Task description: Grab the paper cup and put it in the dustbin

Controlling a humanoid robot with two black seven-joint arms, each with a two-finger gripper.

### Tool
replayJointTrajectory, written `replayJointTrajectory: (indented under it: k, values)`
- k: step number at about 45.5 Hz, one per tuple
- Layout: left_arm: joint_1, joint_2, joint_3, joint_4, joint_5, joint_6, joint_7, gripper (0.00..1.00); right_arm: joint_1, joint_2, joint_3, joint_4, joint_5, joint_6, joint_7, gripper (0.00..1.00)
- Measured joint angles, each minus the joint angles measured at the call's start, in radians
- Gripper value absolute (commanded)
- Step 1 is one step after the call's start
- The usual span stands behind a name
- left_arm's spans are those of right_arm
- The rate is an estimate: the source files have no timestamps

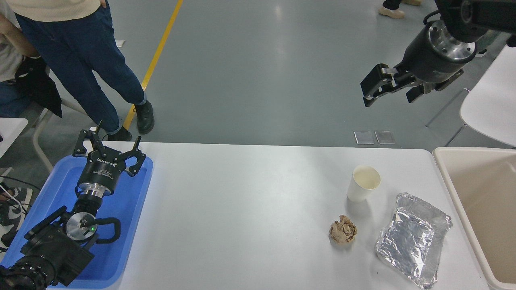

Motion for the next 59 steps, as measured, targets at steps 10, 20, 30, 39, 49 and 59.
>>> replayJointTrajectory:
  k: [10,20,30,39,49,59]
  values:
    - [0.000,0.000,0.000,0.000,0.001,-0.001,0.001,1.00,-0.025,0.011,-0.006,-0.011,-0.003,0.005,-0.006,0.87]
    - [-0.001,-0.001,0.000,0.000,0.001,-0.001,0.001,1.00,-0.100,0.006,-0.009,-0.047,0.037,0.006,-0.008,0.86]
    - [-0.001,-0.001,0.000,0.000,0.001,-0.001,0.001,1.00,-0.248,0.002,-0.014,-0.108,0.114,0.006,-0.009,0.92]
    - [0.001,-0.001,0.000,0.000,0.001,-0.002,0.001,1.00,-0.388,0.002,-0.007,-0.134,0.148,-0.132,-0.008,0.98]
    - [0.001,-0.001,-0.001,0.000,0.000,-0.002,0.000,1.00,-0.515,-0.004,0.005,-0.159,0.163,-0.372,-0.008,1.00]
    - [0.001,-0.001,-0.001,0.000,0.000,-0.001,0.000,1.00,-0.641,-0.009,0.013,-0.209,0.164,-0.528,-0.010,1.00]
